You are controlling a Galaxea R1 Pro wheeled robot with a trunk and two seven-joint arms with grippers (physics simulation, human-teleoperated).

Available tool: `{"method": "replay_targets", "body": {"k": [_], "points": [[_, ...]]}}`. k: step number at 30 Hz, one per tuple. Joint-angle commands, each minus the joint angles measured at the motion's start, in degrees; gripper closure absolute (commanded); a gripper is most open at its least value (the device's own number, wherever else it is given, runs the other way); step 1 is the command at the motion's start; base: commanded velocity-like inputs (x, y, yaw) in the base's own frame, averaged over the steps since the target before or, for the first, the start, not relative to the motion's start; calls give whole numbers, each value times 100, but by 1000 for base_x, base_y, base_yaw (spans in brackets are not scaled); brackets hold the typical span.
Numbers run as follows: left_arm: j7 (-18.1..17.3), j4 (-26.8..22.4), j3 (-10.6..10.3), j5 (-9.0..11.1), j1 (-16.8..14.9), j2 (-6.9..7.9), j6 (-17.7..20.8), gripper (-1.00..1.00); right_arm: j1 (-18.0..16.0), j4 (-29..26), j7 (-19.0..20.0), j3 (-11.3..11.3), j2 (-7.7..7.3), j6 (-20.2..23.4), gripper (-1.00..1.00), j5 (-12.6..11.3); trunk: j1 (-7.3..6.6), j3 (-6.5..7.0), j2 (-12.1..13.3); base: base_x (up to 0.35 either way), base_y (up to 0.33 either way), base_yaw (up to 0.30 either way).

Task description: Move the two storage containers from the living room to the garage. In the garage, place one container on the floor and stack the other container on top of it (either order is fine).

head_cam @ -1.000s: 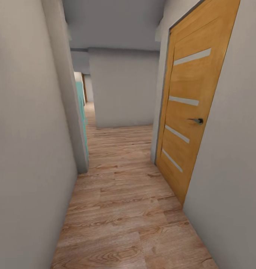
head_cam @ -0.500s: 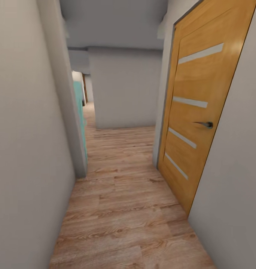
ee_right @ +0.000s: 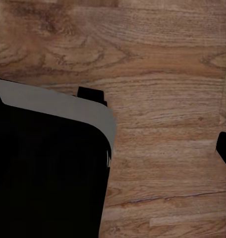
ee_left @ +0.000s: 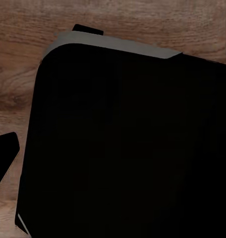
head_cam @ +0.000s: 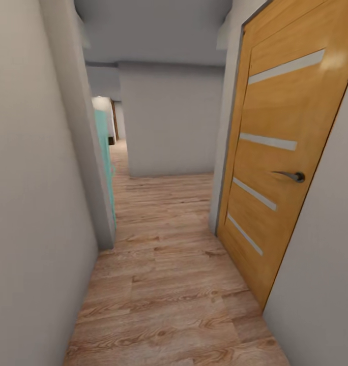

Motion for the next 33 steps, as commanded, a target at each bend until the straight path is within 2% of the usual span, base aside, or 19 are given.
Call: {"method": "replay_targets", "body": {"k": [1, 22, 33], "points": [[5, -4, 13, 24, 0, -1, -13, -100, -7, 18, -15, 34, 2, -29, -100, -10, 3, -5, -2, 323, 0, 0], [8, -4, 12, 24, 0, 0, -11, -100, -7, 18, -16, 34, 10, -33, -100, -16, 3, -5, -2, 323, 0, 3], [8, -1, 14, 24, 0, 0, -7, -100, -7, 18, -15, 38, -6, -45, -100, -12, 3, -5, -2, 323, 0, 177]]}}
